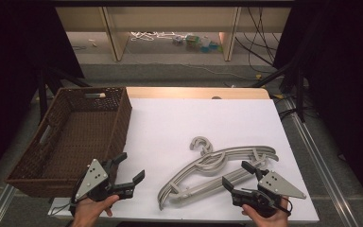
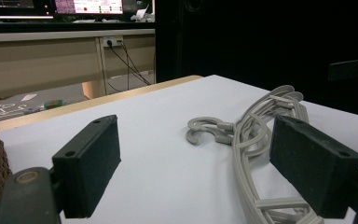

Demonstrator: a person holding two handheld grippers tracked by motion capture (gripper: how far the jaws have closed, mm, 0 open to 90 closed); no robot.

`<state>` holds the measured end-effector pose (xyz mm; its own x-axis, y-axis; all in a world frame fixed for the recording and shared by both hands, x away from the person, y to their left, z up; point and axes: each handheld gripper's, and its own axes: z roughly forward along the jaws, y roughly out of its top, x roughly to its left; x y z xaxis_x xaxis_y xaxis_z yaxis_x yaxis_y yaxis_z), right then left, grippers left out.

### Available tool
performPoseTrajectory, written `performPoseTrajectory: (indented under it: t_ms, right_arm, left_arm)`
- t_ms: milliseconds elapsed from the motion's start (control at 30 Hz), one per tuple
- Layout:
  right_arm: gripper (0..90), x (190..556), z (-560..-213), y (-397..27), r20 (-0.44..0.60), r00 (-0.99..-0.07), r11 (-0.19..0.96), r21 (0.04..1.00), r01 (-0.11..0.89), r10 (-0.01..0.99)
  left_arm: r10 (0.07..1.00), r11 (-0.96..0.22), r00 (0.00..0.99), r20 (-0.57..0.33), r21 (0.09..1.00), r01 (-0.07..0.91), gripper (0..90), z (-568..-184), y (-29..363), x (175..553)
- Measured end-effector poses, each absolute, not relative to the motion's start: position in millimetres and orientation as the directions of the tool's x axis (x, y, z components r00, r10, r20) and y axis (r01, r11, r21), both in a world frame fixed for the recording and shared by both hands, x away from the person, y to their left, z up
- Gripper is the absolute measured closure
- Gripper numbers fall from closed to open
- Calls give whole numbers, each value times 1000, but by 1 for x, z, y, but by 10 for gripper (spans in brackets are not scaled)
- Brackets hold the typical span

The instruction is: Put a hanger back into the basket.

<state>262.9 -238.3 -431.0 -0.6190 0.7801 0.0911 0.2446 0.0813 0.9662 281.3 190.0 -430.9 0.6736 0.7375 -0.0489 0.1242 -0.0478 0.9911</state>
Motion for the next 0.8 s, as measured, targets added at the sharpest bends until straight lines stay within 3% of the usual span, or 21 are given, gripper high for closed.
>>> performPoseTrajectory:
  t_ms: [200,633,800]
  right_arm:
    - [159,267,-432,-240,45,-613,91,978,190,789]
    - [174,273,-424,-244,23,-616,126,972,198,787]
    - [233,290,-407,-248,-49,-664,255,943,216,746]
  left_arm:
    - [735,-48,676,-50,991,125,159,-431,189,281]
    - [737,-51,674,-48,991,126,159,-432,189,282]
    - [736,-44,675,-52,991,123,159,-433,188,283]
